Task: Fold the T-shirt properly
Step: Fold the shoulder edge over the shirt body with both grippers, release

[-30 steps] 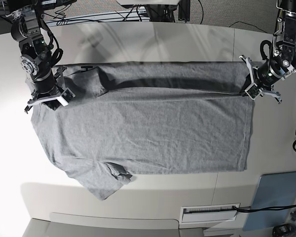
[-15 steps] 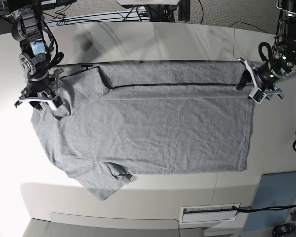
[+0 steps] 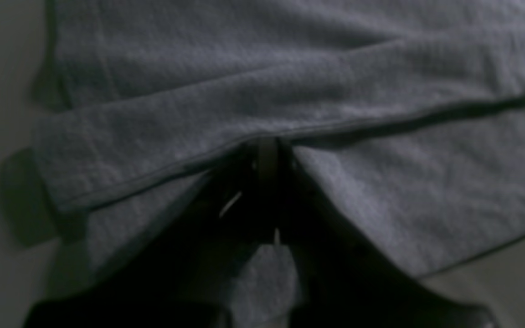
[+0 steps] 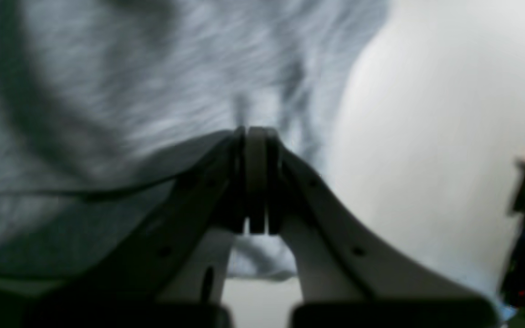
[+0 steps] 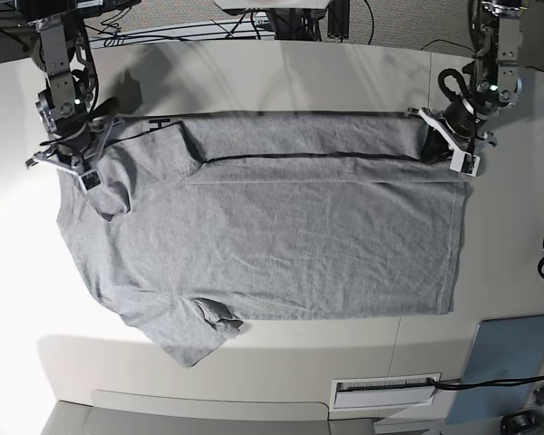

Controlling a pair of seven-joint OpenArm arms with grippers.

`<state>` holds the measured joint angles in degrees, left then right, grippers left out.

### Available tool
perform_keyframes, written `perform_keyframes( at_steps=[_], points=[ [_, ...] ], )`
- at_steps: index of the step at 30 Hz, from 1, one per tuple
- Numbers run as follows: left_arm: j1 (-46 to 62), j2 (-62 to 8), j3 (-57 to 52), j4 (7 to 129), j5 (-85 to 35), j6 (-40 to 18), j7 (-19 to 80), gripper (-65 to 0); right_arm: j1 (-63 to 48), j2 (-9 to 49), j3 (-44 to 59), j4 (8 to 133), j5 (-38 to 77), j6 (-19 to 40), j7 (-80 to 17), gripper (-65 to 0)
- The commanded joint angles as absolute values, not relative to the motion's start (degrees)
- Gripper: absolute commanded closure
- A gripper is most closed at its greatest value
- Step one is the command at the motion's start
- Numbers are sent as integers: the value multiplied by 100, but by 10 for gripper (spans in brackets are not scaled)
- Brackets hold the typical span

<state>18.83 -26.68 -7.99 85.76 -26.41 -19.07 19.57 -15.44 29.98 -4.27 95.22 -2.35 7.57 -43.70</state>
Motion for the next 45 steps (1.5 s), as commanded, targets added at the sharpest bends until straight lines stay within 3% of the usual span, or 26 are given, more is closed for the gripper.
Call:
perform_keyframes(
  at_steps=[1, 6, 16, 25, 37, 45],
  points=[
    [1931, -2661, -766, 8493, -2646, -1951, 2493, 0, -1549, 3096, -364, 9588, -294, 718, -4305, 0],
    [2270, -2705, -768, 8438, -3177, -2331, 2552, 0, -1981, 3098, -364, 9594, -301, 705, -4163, 0],
    [3173, -2700, -838, 8451, -3017, -2786, 2556, 0, -3120, 3114, -362, 9747, -364, 366, -3844, 0],
    [3721, -2698, -1754, 8772, -2963, -3551, 2563, 0, -4322, 3111, 106, 10401, -823, 148, -3494, 0],
    [3710, -2705, -2217, 8965, -2965, -3868, 2869, 0, -4650, 3114, 777, 10602, -1057, 169, -3312, 0],
    [3712, -2786, -2217, 10036, -2967, -3964, 2899, 0, -4648, 3114, 1234, 11393, -1055, 132, -3334, 0]
  ],
)
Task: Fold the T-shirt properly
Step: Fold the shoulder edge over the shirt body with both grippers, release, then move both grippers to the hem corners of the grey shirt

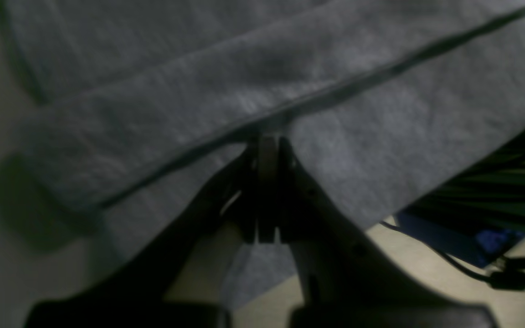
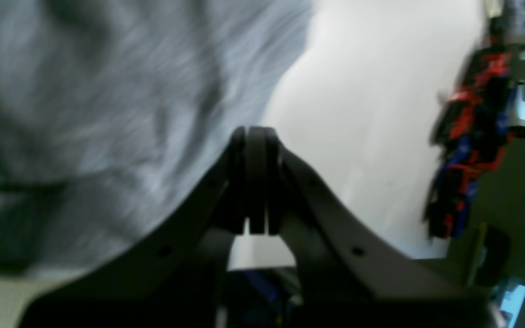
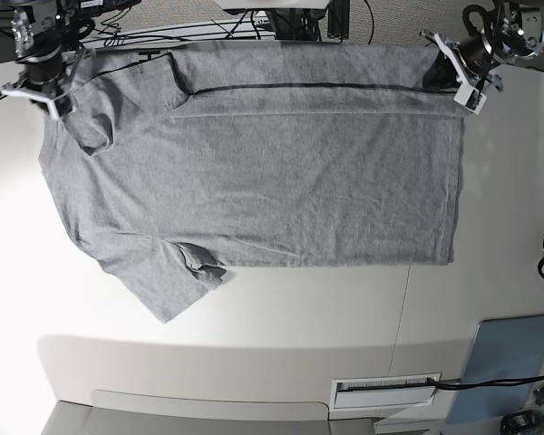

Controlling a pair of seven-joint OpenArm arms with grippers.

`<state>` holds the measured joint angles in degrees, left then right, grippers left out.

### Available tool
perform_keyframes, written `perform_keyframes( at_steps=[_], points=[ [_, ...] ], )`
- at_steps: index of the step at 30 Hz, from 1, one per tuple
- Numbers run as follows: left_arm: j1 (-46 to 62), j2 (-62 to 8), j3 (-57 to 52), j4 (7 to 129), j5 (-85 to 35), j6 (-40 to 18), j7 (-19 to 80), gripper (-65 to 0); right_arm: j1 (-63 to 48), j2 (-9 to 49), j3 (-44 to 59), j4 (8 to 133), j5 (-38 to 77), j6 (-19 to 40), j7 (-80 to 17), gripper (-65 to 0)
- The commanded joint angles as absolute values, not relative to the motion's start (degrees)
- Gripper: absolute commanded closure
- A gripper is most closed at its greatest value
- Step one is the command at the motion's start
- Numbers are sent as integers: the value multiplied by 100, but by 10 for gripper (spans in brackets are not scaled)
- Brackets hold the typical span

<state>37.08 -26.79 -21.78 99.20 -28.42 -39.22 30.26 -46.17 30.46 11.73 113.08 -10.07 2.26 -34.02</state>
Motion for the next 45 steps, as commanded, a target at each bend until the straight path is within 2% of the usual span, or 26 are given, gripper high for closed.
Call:
perform_keyframes(
  at_steps=[1, 3, 6, 8, 10, 12, 13, 18, 21, 24, 30, 37, 42, 45],
  points=[
    [3710, -2834, -2217, 10195, -2967, -3865, 2897, 0, -4646, 3114, 1321, 11461, -1052, 130, -3284, 0],
    [3695, -2974, -2217, 10501, -3037, -3524, 2893, -21, -4589, 3118, 1459, 11509, -1039, 141, -3247, 0],
    [3518, -3251, -2215, 10783, -3179, -2897, 2858, -171, -4390, 3144, 1520, 11507, -1028, 143, -3260, 0],
    [3227, -3361, -2215, 10772, -3234, -2565, 2869, -285, -4198, 3144, 1516, 11507, -974, 150, -3251, -83],
    [2838, -3361, -2215, 10689, -3218, -2270, 2873, -342, -3946, 3142, 1516, 11507, -648, 154, -3251, -191],
    [2383, -3330, -2211, 10451, -3218, -2241, 2875, -344, -3693, 3142, 1507, 11507, -239, 178, -3253, -263],
    [2141, -3319, -2187, 10269, -3218, -2250, 2875, -344, -3570, 3140, 1505, 11507, -86, 180, -3253, -267],
    [731, -3299, -1660, 9063, -3109, -2370, 2910, -344, -2950, 3105, 1494, 11507, 379, 167, -3275, -267],
    [-198, -3297, -1061, 8160, -2912, -2075, 2963, -344, -2672, 3092, 1494, 11507, 521, 172, -3439, -267],
    [-1135, -3275, -567, 7155, -2783, -1925, 2956, -344, -2552, 3094, 1494, 11507, 515, 172, -3653, -267],
    [-2687, -3022, -82, 5245, -2762, -1988, 2961, -345, -2556, 3096, 1494, 11507, 515, 174, -3780, -267],
    [-3570, -2823, 224, 3979, -2281, -1990, 3470, -344, -2556, 3096, 1494, 11507, 515, 176, -3813, -267],
    [-3671, -2740, 224, 3850, -2034, -1730, 3579, -343, -2556, 3096, 1494, 11507, 515, 178, -3817, -267],
    [-3671, -2648, 224, 3850, -1791, -1857, 3750, -343, -2554, 3096, 1494, 11507, 515, 180, -3815, -267]
  ],
)
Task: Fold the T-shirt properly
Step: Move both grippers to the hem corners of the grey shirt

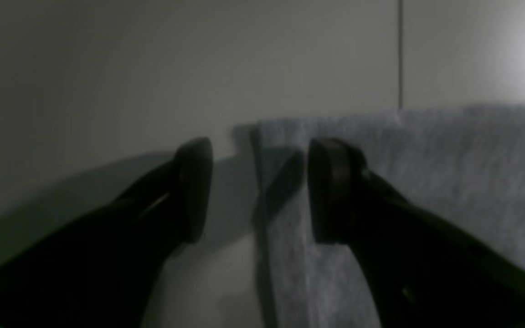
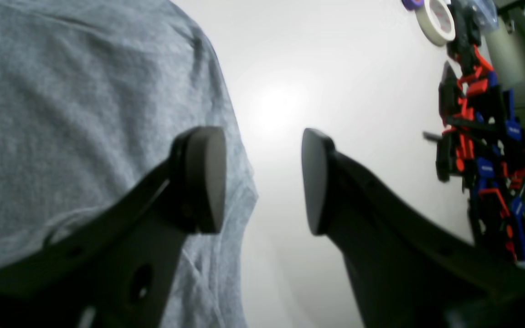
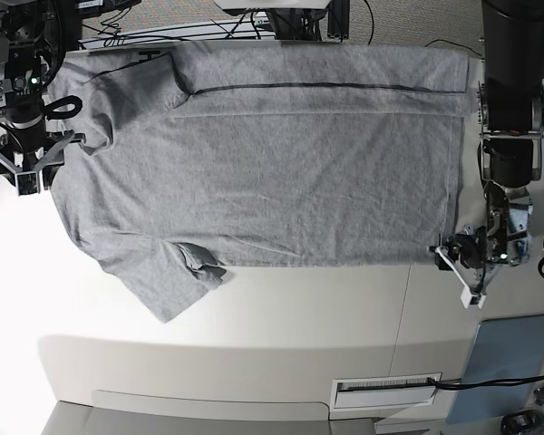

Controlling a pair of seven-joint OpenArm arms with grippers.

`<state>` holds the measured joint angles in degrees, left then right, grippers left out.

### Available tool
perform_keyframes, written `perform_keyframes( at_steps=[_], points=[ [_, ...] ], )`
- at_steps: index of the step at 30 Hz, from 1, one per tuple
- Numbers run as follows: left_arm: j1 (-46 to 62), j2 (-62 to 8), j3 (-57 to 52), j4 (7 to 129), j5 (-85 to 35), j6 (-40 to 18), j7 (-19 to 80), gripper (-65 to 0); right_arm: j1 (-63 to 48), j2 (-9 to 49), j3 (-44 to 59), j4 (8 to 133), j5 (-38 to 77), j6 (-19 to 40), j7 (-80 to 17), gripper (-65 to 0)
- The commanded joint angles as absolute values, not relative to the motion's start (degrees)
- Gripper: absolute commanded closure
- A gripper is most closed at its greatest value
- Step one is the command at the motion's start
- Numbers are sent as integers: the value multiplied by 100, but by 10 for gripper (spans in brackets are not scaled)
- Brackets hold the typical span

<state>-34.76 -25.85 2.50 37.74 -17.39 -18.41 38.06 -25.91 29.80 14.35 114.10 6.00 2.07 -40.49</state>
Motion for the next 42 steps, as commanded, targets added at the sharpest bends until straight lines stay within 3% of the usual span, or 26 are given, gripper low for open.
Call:
perform_keyframes(
  at_steps=[1, 9, 12, 28, 30, 42],
  points=[
    [-3680, -2630, 224, 3852, -1752, -2005, 3811, -343, -2554, 3096, 1494, 11507, 515, 180, -3815, -267],
    [-3715, -2571, 224, 3852, -1546, -2235, 3911, -319, -2512, 3096, 1494, 11507, 515, 231, -3813, -267],
    [-3741, -2571, 224, 3852, -1352, -2233, 3846, -279, -2349, 3096, 1472, 11507, 622, 821, -3830, -267],
    [-4018, -2567, 224, 3850, -1669, -1865, 4053, -331, -1409, 3094, 360, 10755, 703, 987, -4012, -266],
    [-3933, -2574, 224, 3850, -1667, -1619, 3898, -332, -1352, 3094, 331, 10755, 705, 989, -4014, -266],
    [-3601, -2554, 224, 3848, -1761, -1660, 3979, -340, -1317, 3096, 331, 10757, 705, 991, -4032, -266]
  ],
)
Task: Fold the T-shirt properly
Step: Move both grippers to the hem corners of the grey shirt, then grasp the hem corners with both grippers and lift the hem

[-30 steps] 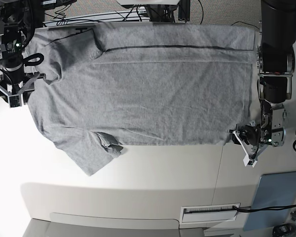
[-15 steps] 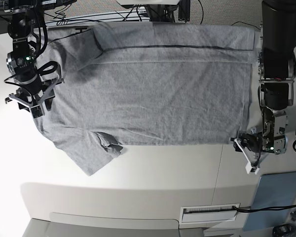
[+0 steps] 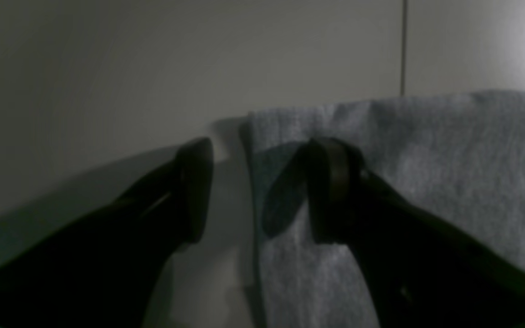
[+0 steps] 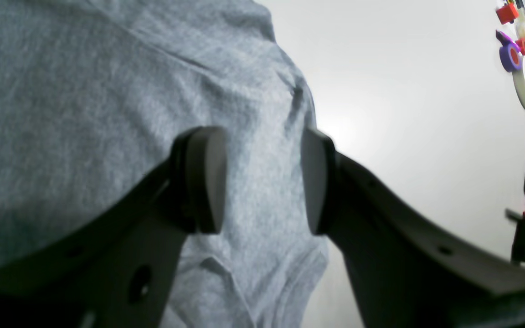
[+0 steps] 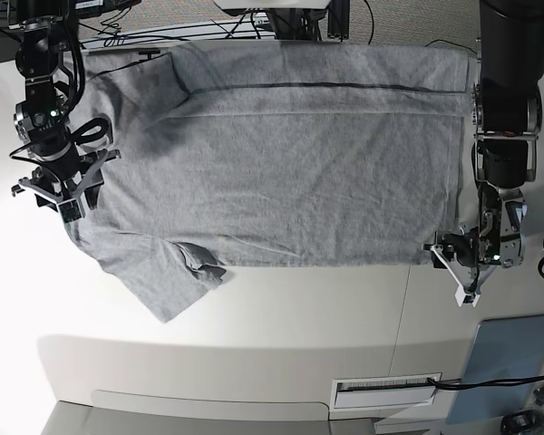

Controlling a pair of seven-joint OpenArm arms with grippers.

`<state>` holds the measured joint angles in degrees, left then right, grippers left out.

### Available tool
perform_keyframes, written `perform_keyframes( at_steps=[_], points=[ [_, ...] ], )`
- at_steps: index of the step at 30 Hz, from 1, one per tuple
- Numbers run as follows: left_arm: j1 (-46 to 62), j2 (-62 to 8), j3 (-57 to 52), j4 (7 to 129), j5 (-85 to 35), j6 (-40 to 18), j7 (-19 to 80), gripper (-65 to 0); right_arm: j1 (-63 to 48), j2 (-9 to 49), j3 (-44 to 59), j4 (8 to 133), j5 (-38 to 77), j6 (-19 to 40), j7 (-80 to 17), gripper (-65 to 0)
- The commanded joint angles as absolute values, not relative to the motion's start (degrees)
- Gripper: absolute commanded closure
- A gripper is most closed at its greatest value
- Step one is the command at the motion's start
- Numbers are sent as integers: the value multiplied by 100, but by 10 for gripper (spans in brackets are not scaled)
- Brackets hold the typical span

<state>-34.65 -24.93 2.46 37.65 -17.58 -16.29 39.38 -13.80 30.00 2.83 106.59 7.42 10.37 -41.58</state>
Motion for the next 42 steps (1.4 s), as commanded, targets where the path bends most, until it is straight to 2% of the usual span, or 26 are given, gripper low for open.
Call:
perform_keyframes(
  at_steps=[1, 3, 4, 5, 8, 12, 16, 22, 27, 32, 37, 42],
  points=[
    [-3586, -2556, 224, 3848, -1898, -1772, 4036, -340, -1317, 3096, 331, 10757, 705, 991, -4032, -266],
    [-3586, -2554, 224, 3848, -2200, -2010, 4167, -333, -1317, 3096, 331, 10757, 705, 991, -4032, -266],
    [-3588, -2556, 224, 3848, -2305, -2067, 4187, -305, -1317, 3096, 331, 10757, 705, 991, -4032, -266],
    [-3588, -2556, 224, 3848, -2370, -2084, 4187, -250, -1317, 3096, 331, 10757, 705, 991, -4029, -267],
    [-3588, -2561, 224, 3848, -2362, -2084, 4178, -8, -1317, 3096, 331, 10755, 701, 991, -3872, -267],
    [-3588, -2558, 224, 3848, -2364, -2082, 4180, 0, -1271, 3096, 331, 10737, 443, 1002, -3579, -272],
    [-3588, -2556, 224, 3848, -2364, -2082, 4276, 0, -751, 3096, 331, 10267, 451, 1221, -3542, -318],
    [-3586, -2554, 224, 3848, -2364, -2086, 4462, 0, 834, 3096, 43, 8755, 862, 1452, -3723, -318],
    [-3548, -2556, 224, 3848, -2364, -2252, 4456, 0, 2211, 3085, -1039, 7192, 860, 1463, -3922, -318],
    [-3446, -2558, 224, 3848, -2362, -2320, 4388, 0, 3350, 2781, -1839, 5706, 860, 1461, -4226, -318],
    [-3326, -2561, 224, 3848, -2362, -2322, 4359, 0, 3920, 2493, -1951, 4650, 858, 1848, -4160, -318],
    [-3321, -2558, 224, 3848, -2364, -2322, 4309, 0, 4165, 2340, -1951, 3881, 856, 1931, -3813, -318]
  ],
)
